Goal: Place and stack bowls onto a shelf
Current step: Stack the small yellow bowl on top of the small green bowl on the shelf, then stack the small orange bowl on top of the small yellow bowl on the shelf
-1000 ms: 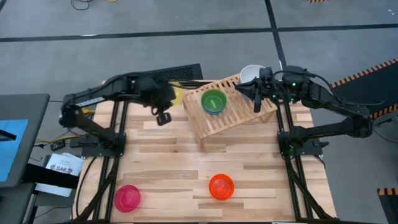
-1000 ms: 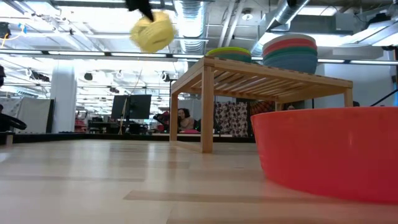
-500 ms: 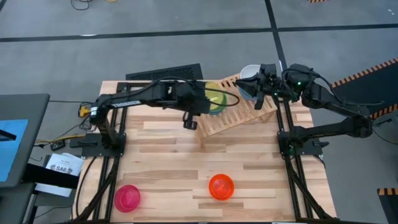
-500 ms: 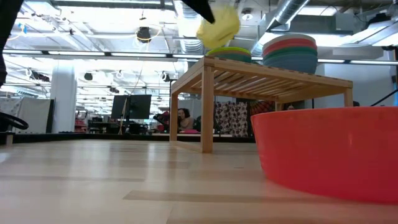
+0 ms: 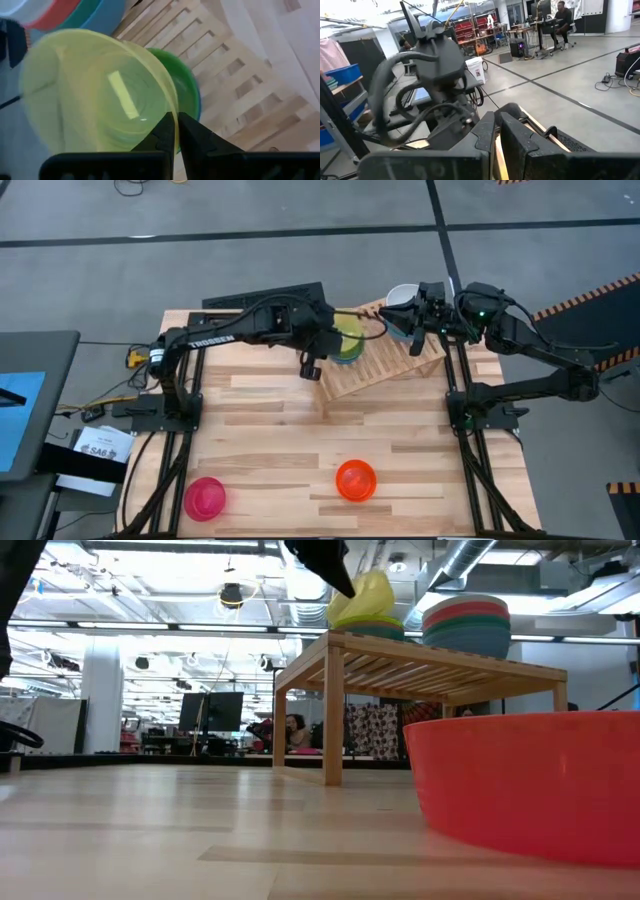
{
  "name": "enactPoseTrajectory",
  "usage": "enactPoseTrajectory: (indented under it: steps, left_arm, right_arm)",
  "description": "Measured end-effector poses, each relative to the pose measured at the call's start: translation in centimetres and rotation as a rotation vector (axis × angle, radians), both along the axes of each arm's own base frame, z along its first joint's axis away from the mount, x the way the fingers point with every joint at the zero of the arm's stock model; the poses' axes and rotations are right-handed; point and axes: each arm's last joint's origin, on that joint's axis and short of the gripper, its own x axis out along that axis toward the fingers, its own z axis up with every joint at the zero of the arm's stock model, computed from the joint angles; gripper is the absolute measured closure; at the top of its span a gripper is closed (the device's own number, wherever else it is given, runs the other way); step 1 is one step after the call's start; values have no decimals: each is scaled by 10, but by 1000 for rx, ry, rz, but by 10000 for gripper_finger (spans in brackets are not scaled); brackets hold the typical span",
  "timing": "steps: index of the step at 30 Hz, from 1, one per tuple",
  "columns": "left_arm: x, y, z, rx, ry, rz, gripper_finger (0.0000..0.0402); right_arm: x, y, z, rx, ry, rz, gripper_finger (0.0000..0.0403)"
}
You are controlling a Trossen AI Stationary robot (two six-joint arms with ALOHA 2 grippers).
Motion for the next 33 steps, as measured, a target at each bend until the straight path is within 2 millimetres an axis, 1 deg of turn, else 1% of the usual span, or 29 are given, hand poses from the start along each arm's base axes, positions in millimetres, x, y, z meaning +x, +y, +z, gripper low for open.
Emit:
enactPoseTrajectory:
  steps: [2,5,12,15,17,20,22,24,28,31,33]
  left_arm:
    - [0,3,0,-11,-4,13,385]
    - [-1,4,0,-26,-9,15,352]
    - [-1,6,2,-59,-21,43,247]
    - [-5,5,14,-81,-47,61,216]
    - [-11,4,25,-135,-60,77,204]
    - [-24,8,45,-306,-119,62,199]
    - [-36,12,57,-427,-177,55,199]
    - [-50,15,71,-506,-248,41,202]
    - [-83,14,89,-548,-389,51,210]
    - [-112,7,93,-549,-527,50,217]
    - [-133,1,87,-545,-626,52,220]
  right_arm:
    - [0,0,0,-2,1,0,346]
    - [0,0,0,-7,2,0,346]
    - [0,0,0,-6,2,0,346]
    - [0,0,0,-6,2,0,346]
    - [0,0,0,-6,2,0,346]
    - [0,0,0,-6,3,1,346]
    - [0,0,0,-6,4,2,346]
    - [0,0,-1,-4,11,2,346]
    - [0,0,-3,3,32,3,346]
    - [0,0,-3,3,34,4,346]
    - [0,0,-3,3,34,5,346]
